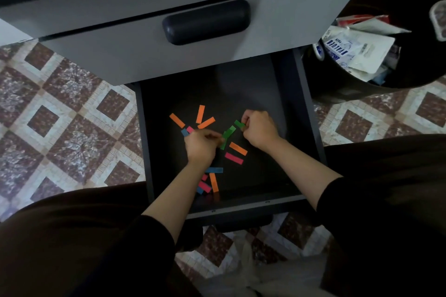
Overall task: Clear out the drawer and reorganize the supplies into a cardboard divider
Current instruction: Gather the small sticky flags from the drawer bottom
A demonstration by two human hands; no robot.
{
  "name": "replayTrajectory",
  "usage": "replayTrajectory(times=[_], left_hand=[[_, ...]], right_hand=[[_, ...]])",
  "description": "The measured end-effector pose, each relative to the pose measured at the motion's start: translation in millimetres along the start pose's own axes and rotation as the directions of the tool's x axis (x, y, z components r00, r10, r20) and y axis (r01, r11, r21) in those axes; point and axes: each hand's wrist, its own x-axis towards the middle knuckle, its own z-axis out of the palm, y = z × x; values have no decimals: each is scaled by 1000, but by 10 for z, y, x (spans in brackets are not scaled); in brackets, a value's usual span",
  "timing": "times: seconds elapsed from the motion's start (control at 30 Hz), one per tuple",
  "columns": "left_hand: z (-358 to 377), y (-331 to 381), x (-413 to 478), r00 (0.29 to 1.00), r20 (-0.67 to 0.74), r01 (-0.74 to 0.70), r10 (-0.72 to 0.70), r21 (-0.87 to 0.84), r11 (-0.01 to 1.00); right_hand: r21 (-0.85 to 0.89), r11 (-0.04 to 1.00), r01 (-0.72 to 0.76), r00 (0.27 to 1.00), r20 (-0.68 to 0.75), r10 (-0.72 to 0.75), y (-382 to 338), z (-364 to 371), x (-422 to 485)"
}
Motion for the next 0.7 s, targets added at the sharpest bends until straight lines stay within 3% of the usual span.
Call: replayTrajectory(times=[0.07,0.17,0.3,0.43,0.7], left_hand=[[53,32,8,999,-33,18,-17,47,999],[91,118,-32,989,-150,42,-2,267,963],[156,113,-123,984,-139,-42,110,421,906],[205,56,-123,976,-128,-116,178,389,914],[101,139,-79,992,37,-129,124,375,918]], right_hand=[[-11,1000,6,1000,-6,-6,0,-9,-7],[-55,998,29,999,-17,-30,-8,-9,-9],[-78,996,34,999,-12,-35,-18,-7,-7],[-124,990,71,997,4,-71,-43,-27,-17],[-216,975,60,997,63,-48,-104,-208,-97]])
